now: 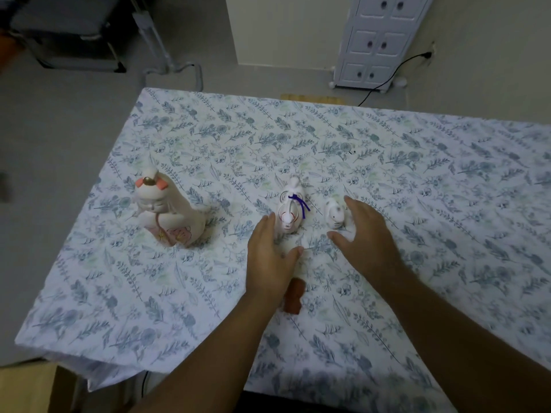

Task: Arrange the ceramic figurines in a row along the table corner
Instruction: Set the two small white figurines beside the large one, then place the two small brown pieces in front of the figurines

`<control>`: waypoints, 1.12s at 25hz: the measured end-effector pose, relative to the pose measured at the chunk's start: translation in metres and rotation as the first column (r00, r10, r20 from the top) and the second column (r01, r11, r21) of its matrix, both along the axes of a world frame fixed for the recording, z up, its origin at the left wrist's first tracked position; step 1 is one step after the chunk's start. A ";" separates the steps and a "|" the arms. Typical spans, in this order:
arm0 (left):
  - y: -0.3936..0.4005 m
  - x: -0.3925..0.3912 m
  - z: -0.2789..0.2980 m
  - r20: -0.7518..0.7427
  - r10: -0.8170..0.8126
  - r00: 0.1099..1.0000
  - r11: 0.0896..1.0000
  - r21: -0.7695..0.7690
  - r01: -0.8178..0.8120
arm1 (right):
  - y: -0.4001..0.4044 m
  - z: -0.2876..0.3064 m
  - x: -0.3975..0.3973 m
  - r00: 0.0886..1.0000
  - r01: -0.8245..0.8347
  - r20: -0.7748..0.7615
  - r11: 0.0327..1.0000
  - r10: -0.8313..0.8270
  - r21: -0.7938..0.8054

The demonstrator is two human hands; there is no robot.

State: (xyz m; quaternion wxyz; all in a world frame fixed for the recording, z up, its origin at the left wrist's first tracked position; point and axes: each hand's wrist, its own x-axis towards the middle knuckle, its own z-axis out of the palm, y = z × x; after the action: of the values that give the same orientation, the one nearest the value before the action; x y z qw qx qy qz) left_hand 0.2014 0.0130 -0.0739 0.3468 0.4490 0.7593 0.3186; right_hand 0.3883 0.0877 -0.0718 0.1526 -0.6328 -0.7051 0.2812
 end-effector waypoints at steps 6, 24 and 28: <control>-0.059 0.018 -0.022 -0.107 -0.142 0.984 0.980 -0.158 0.124 | -0.068 -0.014 0.065 0.942 0.168 0.284 0.983 -0.182 0.073; -0.060 0.012 -0.016 0.009 -0.124 0.992 0.991 0.053 0.123 | -0.091 -0.017 0.029 0.960 0.177 -0.177 0.961 -0.217 -0.215; -0.048 0.006 -0.016 0.008 -0.139 0.990 0.987 0.087 0.137 | -0.080 -0.016 0.007 0.961 0.115 -0.217 0.960 -0.173 -0.257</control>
State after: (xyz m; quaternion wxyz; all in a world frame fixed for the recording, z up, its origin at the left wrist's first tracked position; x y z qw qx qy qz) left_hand 0.2072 -0.0347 -0.0896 0.3536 0.5128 0.7096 0.3293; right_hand 0.3953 0.0074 -0.0878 0.1778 -0.6584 -0.5940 0.4266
